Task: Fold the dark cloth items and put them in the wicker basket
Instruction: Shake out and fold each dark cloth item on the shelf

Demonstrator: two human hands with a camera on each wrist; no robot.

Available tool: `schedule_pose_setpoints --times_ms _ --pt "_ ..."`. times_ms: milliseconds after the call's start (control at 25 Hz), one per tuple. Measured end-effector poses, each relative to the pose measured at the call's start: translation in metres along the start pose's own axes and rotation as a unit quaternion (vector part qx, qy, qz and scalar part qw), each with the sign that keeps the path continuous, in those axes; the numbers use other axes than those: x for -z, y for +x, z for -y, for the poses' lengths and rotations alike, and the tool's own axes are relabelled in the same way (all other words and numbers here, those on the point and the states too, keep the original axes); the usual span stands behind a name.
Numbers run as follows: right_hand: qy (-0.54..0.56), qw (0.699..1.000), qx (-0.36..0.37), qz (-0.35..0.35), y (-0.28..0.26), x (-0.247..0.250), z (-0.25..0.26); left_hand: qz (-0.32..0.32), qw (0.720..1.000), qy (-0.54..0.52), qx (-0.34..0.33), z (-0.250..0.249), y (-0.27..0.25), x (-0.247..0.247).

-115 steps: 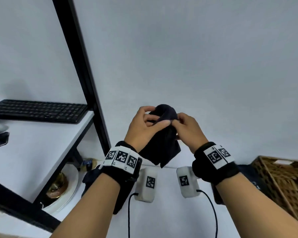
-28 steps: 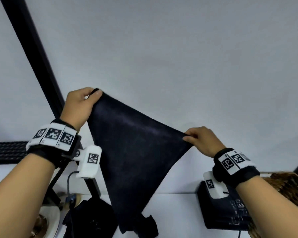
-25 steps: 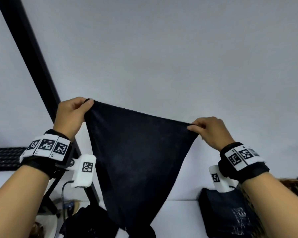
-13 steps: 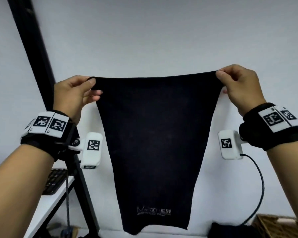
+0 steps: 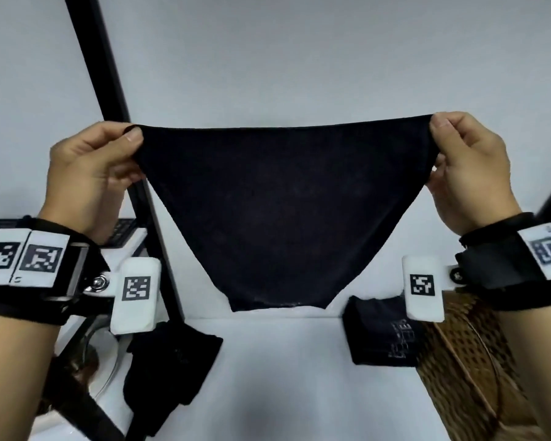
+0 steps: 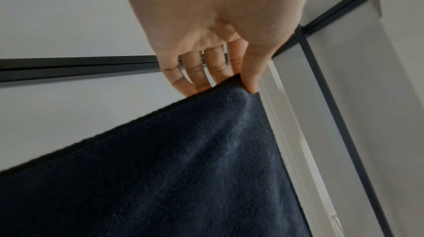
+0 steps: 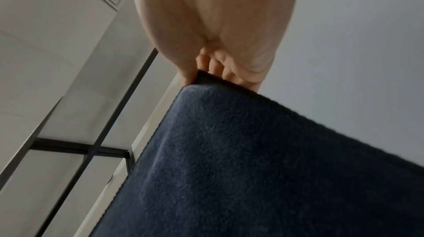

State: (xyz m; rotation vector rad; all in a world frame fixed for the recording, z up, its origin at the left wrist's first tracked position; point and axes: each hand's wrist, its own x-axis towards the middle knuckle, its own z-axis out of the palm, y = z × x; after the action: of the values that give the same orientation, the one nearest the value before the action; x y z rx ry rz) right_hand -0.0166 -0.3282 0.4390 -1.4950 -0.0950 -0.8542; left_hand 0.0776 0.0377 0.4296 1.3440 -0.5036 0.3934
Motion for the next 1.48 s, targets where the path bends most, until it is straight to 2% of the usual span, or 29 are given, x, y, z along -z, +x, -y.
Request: schedule_pose_setpoints --times_ms 160,280,400,560,760,840,920,1040,1160,1320,1400,1480 --pt "0.001 0.998 -0.056 0.010 -0.053 0.015 -0.012 -0.009 0.999 -0.012 0.046 0.018 -0.060 0.008" --pt "-0.026 0.994 -0.106 0.000 -0.078 0.025 -0.055 -0.022 0.994 -0.004 0.107 0.061 -0.090 0.009" --pt "-0.088 0.976 -0.199 0.009 -0.107 0.035 -0.146 -0.029 0.972 0.059 0.227 0.150 -0.122 0.007" --pt "-0.184 0.918 -0.350 0.020 -0.158 0.057 -0.301 -0.039 0.907 0.125 0.399 0.301 -0.169 0.007" --pt "-0.292 0.842 -0.450 0.066 -0.193 0.077 -0.453 -0.035 0.835 0.200 0.511 0.453 -0.203 0.009" --pt "-0.328 0.814 -0.470 0.098 -0.197 0.078 -0.490 -0.043 0.816 0.218 0.534 0.487 -0.212 0.011" --pt "-0.362 0.792 -0.475 0.130 -0.202 0.075 -0.506 -0.063 0.808 0.208 0.547 0.503 -0.220 0.012" --pt "-0.406 0.768 -0.480 0.122 -0.208 0.074 -0.518 -0.101 0.794 0.194 0.567 0.518 -0.232 0.018" --pt "-0.428 0.770 -0.464 0.089 -0.212 0.072 -0.521 -0.102 0.800 0.245 0.539 0.530 -0.236 0.022" --pt "-0.482 0.772 -0.411 0.058 -0.215 0.066 -0.532 -0.019 0.793 0.403 0.456 0.527 -0.226 0.002" --pt "-0.461 0.779 -0.420 0.064 -0.213 0.062 -0.535 -0.009 0.792 0.409 0.453 0.527 -0.221 -0.005" --pt "-0.426 0.781 -0.451 0.074 -0.209 0.059 -0.536 -0.014 0.790 0.380 0.481 0.532 -0.219 -0.006"
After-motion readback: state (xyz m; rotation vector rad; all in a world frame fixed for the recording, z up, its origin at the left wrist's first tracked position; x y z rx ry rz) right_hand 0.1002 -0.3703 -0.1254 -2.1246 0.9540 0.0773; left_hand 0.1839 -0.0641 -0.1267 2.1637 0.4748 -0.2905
